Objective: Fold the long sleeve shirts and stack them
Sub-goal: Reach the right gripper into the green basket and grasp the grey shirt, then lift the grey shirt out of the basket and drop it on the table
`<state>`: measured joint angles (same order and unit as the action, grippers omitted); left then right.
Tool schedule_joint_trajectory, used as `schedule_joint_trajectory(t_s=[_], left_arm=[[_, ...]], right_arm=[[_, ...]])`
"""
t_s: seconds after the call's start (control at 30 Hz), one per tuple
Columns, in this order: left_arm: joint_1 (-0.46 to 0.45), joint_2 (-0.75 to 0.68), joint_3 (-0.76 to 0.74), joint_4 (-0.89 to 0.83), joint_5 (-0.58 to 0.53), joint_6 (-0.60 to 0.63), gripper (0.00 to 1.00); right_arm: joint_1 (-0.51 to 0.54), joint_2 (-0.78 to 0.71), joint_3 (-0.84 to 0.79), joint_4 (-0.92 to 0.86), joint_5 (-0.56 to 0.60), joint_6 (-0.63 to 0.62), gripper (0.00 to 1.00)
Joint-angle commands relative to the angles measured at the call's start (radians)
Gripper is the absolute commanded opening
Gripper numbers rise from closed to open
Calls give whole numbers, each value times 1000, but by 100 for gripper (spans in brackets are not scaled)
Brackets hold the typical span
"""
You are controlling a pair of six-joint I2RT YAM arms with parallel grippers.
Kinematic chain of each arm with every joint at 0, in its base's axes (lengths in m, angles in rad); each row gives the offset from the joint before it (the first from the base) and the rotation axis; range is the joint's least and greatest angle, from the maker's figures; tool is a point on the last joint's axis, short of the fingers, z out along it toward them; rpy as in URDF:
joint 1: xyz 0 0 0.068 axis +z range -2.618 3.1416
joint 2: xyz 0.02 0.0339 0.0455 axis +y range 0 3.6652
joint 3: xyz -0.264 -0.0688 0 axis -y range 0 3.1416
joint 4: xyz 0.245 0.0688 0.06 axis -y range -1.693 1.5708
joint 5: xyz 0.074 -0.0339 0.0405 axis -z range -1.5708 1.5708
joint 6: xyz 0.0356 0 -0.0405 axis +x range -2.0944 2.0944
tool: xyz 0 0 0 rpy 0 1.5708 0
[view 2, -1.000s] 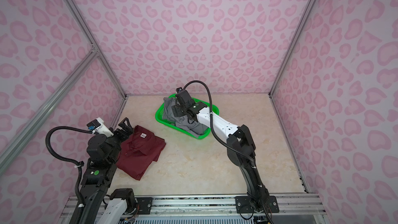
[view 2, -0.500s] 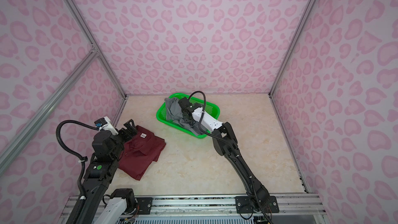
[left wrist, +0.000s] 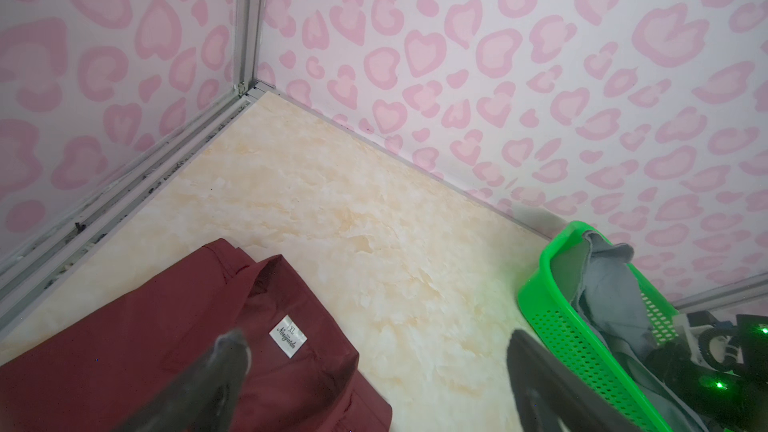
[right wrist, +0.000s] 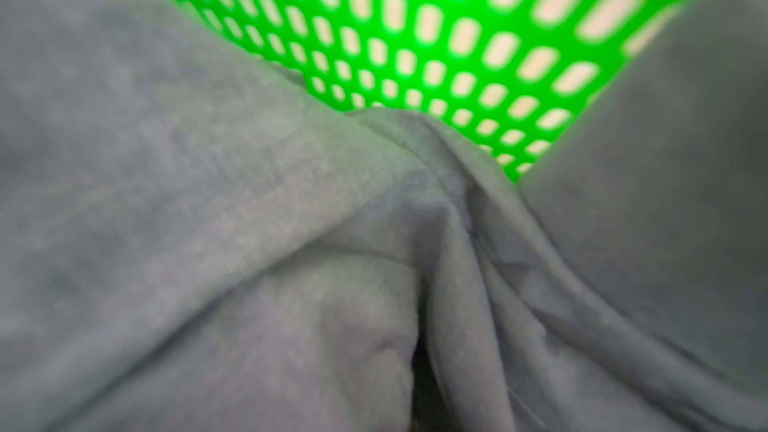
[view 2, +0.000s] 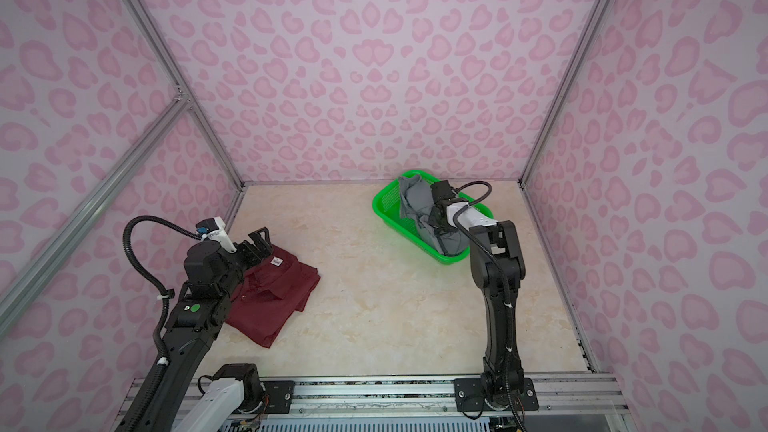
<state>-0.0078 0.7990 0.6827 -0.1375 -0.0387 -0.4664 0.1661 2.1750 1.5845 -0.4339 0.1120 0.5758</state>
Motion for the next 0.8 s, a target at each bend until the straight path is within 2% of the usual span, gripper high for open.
schedule_joint_trajectory(t_s=[0.0,0.17,0.27,0.37,0.47,0.57,0.77], left_arm=[[0,16,24,-7,81,23,99],[-2,42,41,-9,197,44,100],[-11,53,50,-17,227,58,100],[-18,52,51,-16,242,66,100],[-23,58,54,-14,261,69,100],[-26,63,60,-16,277,67,100],[-32,42,57,-15,286,72,99]], right_arm=[[-99,-58,-153,9,8,128,13],[-230,-135,-276,61,3,219,3],[-275,-168,-304,56,42,245,6],[-313,-214,-343,94,29,264,7],[-312,-245,-324,91,4,239,6],[-293,-301,-312,79,13,220,0],[-195,-455,-238,32,115,119,0]])
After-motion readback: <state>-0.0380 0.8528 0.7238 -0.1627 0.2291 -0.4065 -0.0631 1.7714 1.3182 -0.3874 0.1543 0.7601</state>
